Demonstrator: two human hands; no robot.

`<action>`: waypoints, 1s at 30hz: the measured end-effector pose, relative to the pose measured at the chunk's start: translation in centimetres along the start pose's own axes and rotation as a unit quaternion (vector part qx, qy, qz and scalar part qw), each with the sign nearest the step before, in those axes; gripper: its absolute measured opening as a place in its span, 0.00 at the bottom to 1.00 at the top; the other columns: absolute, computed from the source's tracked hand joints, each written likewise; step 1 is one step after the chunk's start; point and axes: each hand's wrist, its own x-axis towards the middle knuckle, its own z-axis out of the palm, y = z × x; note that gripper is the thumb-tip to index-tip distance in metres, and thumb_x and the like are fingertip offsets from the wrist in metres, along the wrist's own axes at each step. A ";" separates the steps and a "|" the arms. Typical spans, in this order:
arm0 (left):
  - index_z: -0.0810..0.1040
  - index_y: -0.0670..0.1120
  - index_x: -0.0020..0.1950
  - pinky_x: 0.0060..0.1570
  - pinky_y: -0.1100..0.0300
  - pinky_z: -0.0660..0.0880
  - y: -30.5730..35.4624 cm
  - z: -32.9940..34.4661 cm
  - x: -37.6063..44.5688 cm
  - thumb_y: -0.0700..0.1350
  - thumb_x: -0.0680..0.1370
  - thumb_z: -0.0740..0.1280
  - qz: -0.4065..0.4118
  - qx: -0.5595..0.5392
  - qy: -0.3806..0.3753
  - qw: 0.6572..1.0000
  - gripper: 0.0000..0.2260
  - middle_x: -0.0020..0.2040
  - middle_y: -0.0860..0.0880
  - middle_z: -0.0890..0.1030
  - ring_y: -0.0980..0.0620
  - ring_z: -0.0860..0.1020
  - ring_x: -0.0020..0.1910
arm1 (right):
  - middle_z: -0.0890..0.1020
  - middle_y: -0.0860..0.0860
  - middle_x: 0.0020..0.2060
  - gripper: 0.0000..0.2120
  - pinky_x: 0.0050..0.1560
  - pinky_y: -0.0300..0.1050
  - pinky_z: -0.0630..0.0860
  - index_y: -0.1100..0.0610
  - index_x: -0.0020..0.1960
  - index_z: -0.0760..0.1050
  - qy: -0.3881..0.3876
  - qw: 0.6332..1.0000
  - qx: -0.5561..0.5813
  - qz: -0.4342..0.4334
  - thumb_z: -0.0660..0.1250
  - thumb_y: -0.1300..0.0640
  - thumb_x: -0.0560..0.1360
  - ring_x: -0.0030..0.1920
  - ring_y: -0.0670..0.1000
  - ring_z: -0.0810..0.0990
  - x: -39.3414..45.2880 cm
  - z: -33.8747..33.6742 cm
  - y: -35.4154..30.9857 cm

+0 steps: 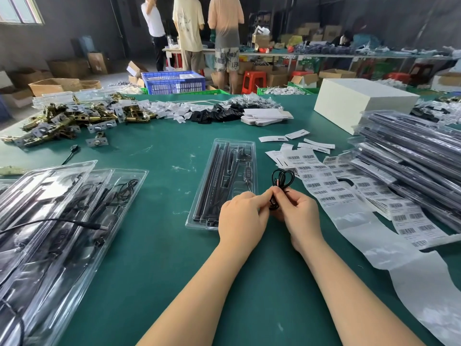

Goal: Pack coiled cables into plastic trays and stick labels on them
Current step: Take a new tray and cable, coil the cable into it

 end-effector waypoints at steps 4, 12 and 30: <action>0.75 0.59 0.66 0.41 0.55 0.68 -0.1 -0.1 0.0 0.48 0.79 0.62 -0.001 -0.001 -0.006 1.000 0.16 0.37 0.53 0.71 0.47 0.74 0.42 | 0.84 0.51 0.36 0.09 0.43 0.45 0.82 0.52 0.38 0.84 -0.035 0.998 0.046 0.022 0.70 0.56 0.76 0.38 0.47 0.82 -0.1 -0.1 -0.2; 0.75 0.62 0.66 0.46 0.55 0.70 -0.3 -0.3 0.0 0.49 0.80 0.61 -0.003 -0.018 -0.031 0.999 0.16 0.45 0.54 0.77 0.50 0.75 0.48 | 0.83 0.54 0.33 0.11 0.40 0.51 0.81 0.56 0.36 0.82 -0.004 1.000 0.004 0.010 0.70 0.57 0.76 0.37 0.51 0.80 0.3 -0.1 0.0; 0.76 0.65 0.62 0.72 0.56 0.61 -5.7 -7.1 -1.7 0.64 0.71 0.70 -0.019 0.007 -0.189 0.982 0.20 0.71 0.58 0.70 0.58 0.63 0.73 | 0.82 0.52 0.30 0.12 0.41 0.51 0.83 0.61 0.34 0.80 0.013 0.998 -0.039 0.047 0.71 0.57 0.74 0.34 0.52 0.83 0.8 0.1 0.1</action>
